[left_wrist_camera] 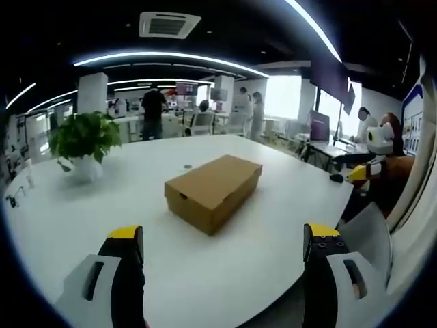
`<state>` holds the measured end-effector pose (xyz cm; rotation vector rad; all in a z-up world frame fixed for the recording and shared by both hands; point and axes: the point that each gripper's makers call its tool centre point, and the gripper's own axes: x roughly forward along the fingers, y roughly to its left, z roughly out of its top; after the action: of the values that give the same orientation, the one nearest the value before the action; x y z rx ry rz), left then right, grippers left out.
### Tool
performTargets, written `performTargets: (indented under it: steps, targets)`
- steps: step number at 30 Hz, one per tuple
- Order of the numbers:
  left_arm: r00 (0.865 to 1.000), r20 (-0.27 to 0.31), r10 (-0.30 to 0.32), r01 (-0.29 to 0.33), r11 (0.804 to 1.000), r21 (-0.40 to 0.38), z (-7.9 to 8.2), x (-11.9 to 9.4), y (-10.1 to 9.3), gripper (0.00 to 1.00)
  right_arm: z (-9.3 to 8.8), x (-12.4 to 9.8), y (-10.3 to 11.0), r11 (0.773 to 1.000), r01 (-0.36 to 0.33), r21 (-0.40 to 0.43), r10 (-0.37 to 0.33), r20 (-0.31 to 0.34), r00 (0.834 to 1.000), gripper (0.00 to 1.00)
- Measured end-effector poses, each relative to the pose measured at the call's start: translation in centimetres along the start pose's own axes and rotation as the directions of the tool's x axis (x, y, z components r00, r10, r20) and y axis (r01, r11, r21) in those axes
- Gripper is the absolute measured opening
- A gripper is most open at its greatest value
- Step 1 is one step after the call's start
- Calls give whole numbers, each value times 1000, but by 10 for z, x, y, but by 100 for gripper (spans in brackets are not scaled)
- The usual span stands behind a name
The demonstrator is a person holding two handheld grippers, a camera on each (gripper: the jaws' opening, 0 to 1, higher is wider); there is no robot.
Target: Operate the shoe box by opening the lid, removing the specified soft item, and placing it in the target area until the item is outside and the box remains undamaged.
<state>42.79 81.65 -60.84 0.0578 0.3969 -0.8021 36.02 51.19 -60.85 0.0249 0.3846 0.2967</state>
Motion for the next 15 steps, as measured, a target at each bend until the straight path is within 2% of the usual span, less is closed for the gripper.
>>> performTargets:
  steps: [15]
  targets:
    - [1000, -9, -3, 3, 1000, 8, -1, 0, 1, 100, -1, -1, -2, 1000, -1, -16, 1, -10, 1000, 96]
